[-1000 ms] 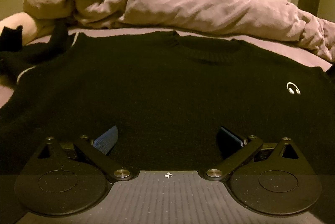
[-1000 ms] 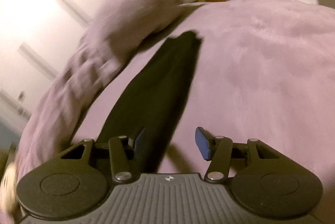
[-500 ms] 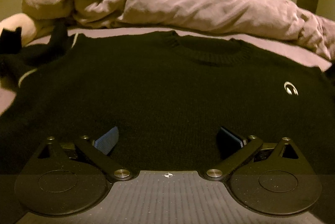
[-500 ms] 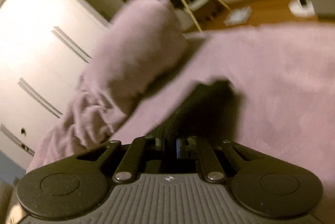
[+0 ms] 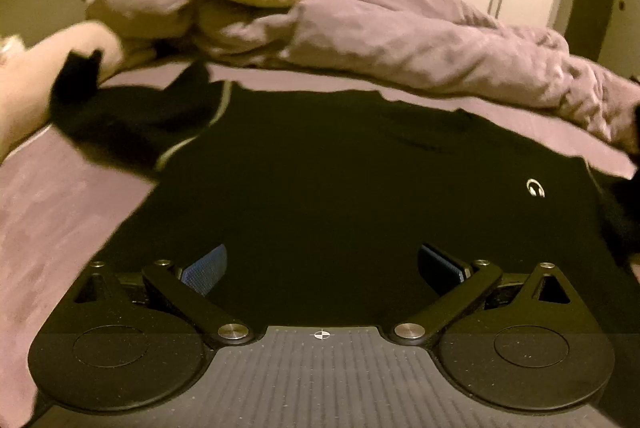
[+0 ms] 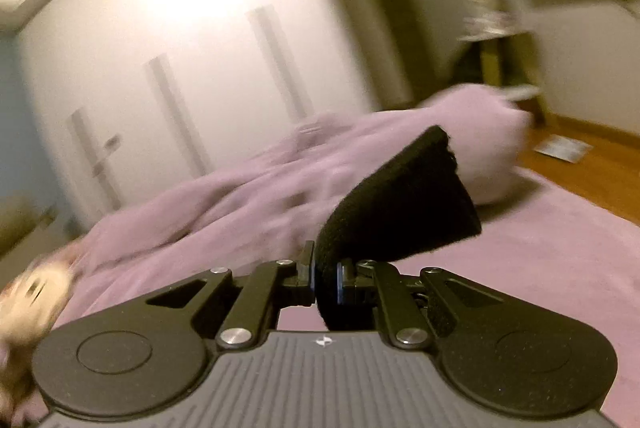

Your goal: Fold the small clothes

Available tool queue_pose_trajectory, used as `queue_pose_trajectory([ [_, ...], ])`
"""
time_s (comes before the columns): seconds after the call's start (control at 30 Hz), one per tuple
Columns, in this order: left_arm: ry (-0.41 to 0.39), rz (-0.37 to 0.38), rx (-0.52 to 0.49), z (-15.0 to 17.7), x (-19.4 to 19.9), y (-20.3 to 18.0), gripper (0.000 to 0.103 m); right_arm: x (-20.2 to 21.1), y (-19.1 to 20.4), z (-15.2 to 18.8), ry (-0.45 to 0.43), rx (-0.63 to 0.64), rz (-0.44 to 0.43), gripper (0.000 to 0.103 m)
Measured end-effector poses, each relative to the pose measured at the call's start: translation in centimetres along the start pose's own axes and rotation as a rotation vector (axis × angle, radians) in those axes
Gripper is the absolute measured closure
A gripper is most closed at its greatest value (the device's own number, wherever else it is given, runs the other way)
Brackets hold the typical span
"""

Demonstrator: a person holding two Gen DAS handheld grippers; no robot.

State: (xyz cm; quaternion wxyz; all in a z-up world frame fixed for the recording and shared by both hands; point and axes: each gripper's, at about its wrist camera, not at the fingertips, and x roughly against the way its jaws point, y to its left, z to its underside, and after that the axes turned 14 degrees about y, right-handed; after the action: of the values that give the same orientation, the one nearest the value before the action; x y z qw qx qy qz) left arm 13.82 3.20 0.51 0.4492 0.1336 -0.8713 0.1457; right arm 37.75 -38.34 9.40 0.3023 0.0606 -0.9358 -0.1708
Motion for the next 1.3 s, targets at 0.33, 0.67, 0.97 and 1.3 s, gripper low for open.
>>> queue_pose_trajectory([
  [0.33, 0.031, -0.025, 0.107, 1.0, 1.4, 8.2, 0.0, -8.5, 21.4, 15.7, 0.279, 0.301, -0.171, 0.094],
  [0.67, 0.033, 0.021, 0.06, -1.3, -0.5, 8.7, 0.0, -4.3, 15.5, 21.2, 0.371, 0.069, -0.337, 0.056],
  [0.97, 0.132, 0.21, 0.081, -7.0, -7.8, 3.1, 0.0, -1.0, -0.8, 19.5, 0.302, -0.302, -0.174, 0.055],
  [1.3, 0.208, 0.313, 0.244, -9.6, -13.9, 1.4, 0.0, -5.8, -4.8, 20.6, 0.327, -0.468, -0.264, 0.079],
])
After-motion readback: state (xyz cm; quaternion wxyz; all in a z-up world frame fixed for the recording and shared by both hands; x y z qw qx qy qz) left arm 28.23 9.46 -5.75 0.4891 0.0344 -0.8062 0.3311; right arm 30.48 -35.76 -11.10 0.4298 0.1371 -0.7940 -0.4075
